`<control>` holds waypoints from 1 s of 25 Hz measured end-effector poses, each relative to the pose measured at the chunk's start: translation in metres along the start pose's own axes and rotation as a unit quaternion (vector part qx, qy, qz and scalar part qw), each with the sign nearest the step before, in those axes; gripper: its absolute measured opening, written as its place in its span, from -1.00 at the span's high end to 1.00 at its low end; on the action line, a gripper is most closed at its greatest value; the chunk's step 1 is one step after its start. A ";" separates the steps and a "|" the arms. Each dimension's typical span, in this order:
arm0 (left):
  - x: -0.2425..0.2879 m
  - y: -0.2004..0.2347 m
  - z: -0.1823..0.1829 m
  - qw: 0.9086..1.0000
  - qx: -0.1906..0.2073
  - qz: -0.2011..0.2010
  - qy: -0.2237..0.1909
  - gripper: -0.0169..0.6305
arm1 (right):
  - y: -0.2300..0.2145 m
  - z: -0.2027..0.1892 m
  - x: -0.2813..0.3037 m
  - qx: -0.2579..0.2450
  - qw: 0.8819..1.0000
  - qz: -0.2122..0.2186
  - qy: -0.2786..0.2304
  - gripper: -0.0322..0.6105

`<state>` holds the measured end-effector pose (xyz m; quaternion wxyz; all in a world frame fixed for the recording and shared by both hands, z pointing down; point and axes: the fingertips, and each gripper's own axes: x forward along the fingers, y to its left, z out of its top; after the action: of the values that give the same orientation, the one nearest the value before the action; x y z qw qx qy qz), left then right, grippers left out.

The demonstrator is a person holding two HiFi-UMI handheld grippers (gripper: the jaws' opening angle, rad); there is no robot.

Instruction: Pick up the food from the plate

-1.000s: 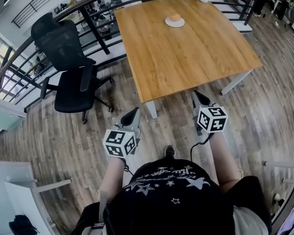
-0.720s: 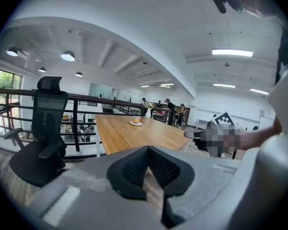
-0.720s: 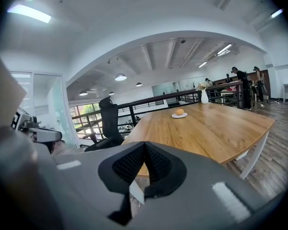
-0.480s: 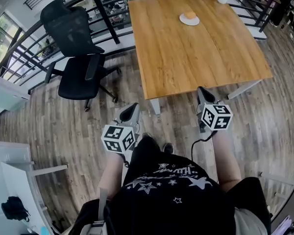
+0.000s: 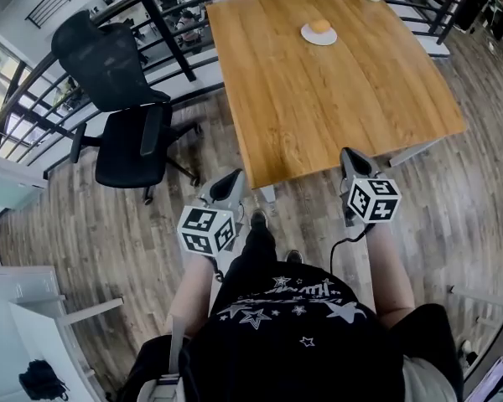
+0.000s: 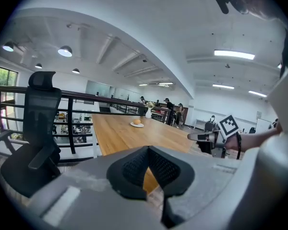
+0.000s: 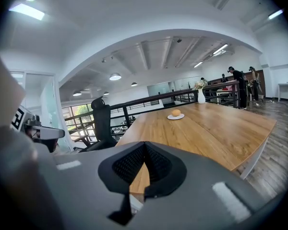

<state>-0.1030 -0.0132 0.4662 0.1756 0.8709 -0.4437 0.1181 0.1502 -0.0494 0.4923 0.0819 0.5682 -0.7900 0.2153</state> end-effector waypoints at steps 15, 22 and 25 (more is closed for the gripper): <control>0.100 0.117 0.065 0.998 0.003 -0.065 -0.002 0.94 | -0.016 0.086 0.108 -0.022 0.995 -0.099 -0.022 0.89; 0.130 0.139 0.080 0.995 0.012 -0.095 0.004 0.94 | -0.035 0.136 0.116 -0.064 0.987 -0.137 -0.044 0.89; 0.141 0.142 0.087 0.995 0.017 -0.098 0.005 0.94 | -0.052 0.149 0.116 -0.065 0.986 -0.148 -0.046 0.89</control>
<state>-0.1323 -0.2295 0.4664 0.1736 0.9125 -0.3531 0.1118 0.1766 -0.2273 0.4155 0.1133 0.6812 -0.7127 0.1232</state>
